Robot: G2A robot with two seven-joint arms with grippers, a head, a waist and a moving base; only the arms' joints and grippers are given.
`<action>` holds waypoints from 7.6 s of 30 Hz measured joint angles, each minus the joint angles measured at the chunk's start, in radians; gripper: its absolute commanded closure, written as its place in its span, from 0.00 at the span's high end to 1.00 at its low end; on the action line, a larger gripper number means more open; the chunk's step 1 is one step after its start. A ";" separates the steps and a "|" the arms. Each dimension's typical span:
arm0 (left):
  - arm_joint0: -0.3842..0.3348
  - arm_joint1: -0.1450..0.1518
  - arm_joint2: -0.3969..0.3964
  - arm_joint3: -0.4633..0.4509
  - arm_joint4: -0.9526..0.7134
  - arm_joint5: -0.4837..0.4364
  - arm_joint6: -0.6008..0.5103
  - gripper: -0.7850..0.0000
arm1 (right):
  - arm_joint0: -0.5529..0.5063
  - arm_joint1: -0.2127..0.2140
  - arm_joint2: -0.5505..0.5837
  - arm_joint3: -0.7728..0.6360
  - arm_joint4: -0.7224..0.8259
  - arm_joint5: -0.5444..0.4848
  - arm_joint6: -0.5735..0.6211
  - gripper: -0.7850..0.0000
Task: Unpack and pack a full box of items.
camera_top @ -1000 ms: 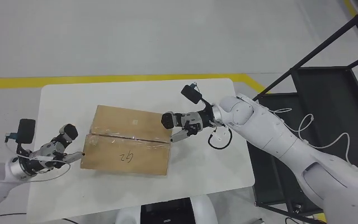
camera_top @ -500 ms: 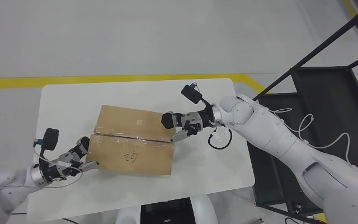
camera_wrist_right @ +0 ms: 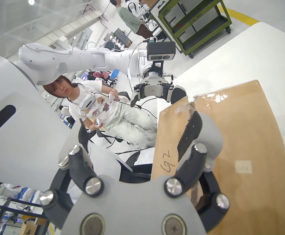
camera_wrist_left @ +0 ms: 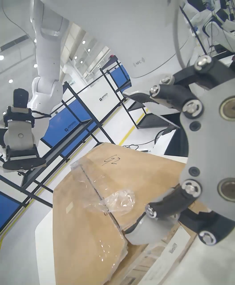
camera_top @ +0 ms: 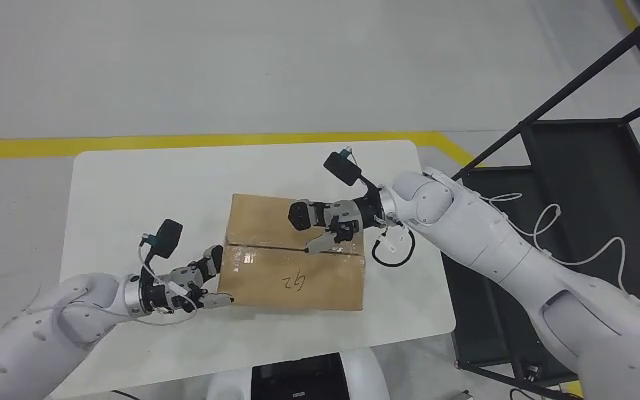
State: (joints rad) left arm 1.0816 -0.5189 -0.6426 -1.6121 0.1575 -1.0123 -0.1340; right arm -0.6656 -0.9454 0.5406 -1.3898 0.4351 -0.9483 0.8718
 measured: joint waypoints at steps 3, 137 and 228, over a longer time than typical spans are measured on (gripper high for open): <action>-0.023 -0.027 0.004 0.027 0.004 0.000 0.035 1.00 | 0.000 0.000 0.000 0.000 0.000 0.000 0.000 1.00; 0.238 -0.439 -0.399 0.132 0.593 0.726 0.939 1.00 | -0.456 0.078 0.383 -0.019 0.185 0.477 0.237 1.00; 0.428 -0.537 -0.739 0.061 0.697 0.590 0.854 1.00 | -0.084 -0.352 0.190 0.402 0.226 0.398 0.399 1.00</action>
State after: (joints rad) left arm 1.5096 -1.0563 -1.3815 -1.5507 0.8544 -0.4225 0.7203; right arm -0.7494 -1.2973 0.7308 -0.9880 0.6608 -0.5499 1.2703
